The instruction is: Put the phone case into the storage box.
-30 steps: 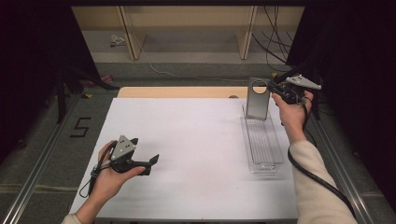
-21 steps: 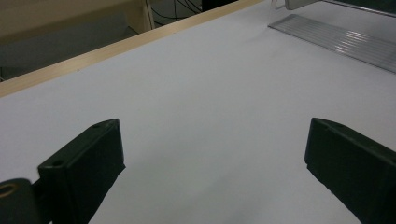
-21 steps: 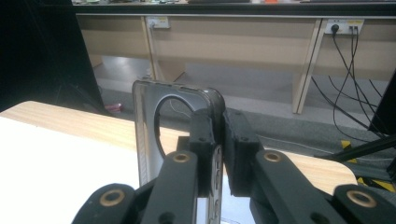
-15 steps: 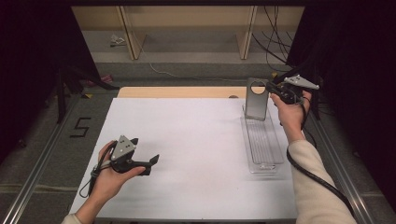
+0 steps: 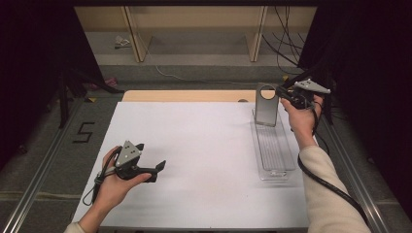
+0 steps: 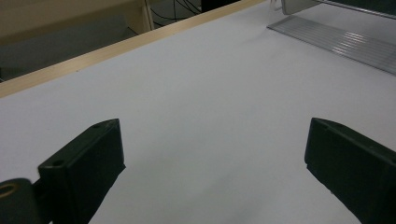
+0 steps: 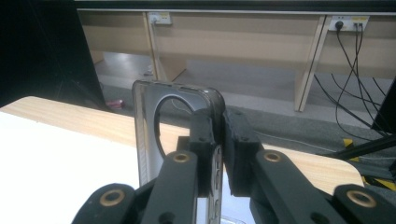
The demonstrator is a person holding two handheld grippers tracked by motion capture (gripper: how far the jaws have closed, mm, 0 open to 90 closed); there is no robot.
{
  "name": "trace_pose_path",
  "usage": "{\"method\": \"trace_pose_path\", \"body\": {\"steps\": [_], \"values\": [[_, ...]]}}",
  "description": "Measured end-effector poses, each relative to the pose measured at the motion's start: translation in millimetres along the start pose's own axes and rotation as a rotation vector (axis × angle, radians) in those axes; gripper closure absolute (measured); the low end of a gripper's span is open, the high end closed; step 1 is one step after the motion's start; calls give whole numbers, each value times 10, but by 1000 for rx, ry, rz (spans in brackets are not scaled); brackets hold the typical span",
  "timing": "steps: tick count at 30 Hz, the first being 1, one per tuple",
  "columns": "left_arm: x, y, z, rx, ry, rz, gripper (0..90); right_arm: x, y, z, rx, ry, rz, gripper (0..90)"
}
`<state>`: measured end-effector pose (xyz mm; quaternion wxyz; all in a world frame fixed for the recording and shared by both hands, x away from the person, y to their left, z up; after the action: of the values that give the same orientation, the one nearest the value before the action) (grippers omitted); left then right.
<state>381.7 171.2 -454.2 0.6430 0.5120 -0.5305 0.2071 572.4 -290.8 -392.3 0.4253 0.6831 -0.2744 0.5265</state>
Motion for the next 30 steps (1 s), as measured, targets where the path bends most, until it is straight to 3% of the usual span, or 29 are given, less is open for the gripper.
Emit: {"method": "trace_pose_path", "body": {"steps": [30], "values": [[4,-9,14,-5,1,2,42,-61,-38,4,11,-2,-17,834]]}}
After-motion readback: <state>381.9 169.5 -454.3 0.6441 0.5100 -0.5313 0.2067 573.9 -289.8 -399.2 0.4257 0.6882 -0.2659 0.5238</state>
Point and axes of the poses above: each handheld gripper's, and its own axes: y roughly backward along the jaws, x roughly out of its top, z roughly to its right, the point moved 5 cm from there along -y, roughly forward along the jaws, and after that the axes turned 9 degrees about x, right-handed, at the moved point
